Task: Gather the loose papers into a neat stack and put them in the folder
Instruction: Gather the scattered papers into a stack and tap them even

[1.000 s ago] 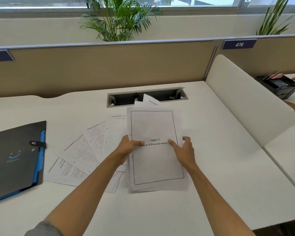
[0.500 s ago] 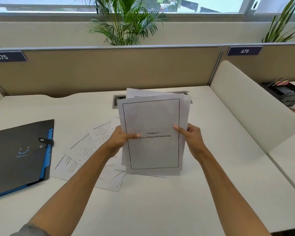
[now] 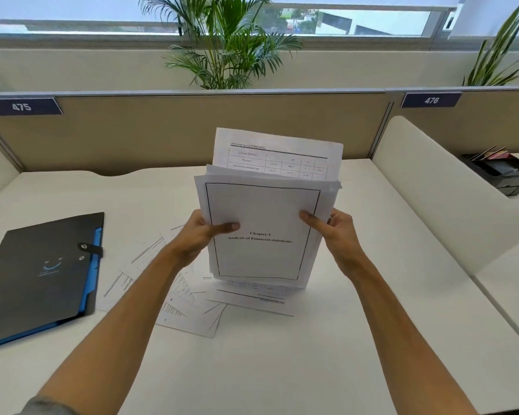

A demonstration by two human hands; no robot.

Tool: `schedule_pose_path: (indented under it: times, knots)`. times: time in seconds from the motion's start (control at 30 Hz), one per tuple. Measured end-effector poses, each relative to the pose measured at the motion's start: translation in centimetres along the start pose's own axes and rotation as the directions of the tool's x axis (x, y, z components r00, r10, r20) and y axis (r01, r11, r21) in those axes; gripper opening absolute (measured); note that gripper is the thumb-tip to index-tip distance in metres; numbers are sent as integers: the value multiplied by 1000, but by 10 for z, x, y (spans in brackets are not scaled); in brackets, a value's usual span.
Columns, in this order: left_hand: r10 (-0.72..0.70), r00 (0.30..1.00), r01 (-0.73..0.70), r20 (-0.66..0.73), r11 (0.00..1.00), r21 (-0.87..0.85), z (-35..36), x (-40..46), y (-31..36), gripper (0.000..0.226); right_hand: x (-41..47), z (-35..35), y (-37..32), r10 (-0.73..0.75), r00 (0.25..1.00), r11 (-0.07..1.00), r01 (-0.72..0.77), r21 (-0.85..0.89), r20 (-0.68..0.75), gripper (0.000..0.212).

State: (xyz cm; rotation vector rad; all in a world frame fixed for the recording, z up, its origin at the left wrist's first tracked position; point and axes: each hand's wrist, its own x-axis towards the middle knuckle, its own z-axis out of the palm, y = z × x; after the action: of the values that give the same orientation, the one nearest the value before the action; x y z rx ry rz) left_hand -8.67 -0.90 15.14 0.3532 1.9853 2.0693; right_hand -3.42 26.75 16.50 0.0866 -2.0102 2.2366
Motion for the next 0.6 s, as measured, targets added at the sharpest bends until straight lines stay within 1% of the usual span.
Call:
schedule_pose_path:
  times: [0.1, 0.17, 0.3, 0.4, 0.47, 0.6]
  knots:
    - [2, 1000, -2, 12, 1000, 17, 1, -2, 2, 42, -1, 3, -7, -31, 999, 999, 31, -18, -27, 9]
    - [17, 1000, -17, -8, 999, 27, 2, -3, 3, 40, -4, 6, -10, -68, 996, 997, 65, -50, -52, 10]
    - [81, 991, -78, -103, 996, 37, 9, -5, 9, 24, -9, 15, -15, -162, 981, 985, 155, -75, -109, 11]
    - [115, 982, -113, -153, 993, 23, 13, -4, 11, 16, -12, 22, -15, -190, 969, 981, 180, -79, -159, 9]
    - [123, 979, -122, -161, 992, 16, 15, -5, 10, 18, -15, 23, -14, -195, 967, 980, 184, -80, -164, 9]
    - [106, 984, -103, -146, 994, 30, 17, -8, 7, 32, -18, 21, -13, -197, 966, 980, 190, -57, -170, 19]
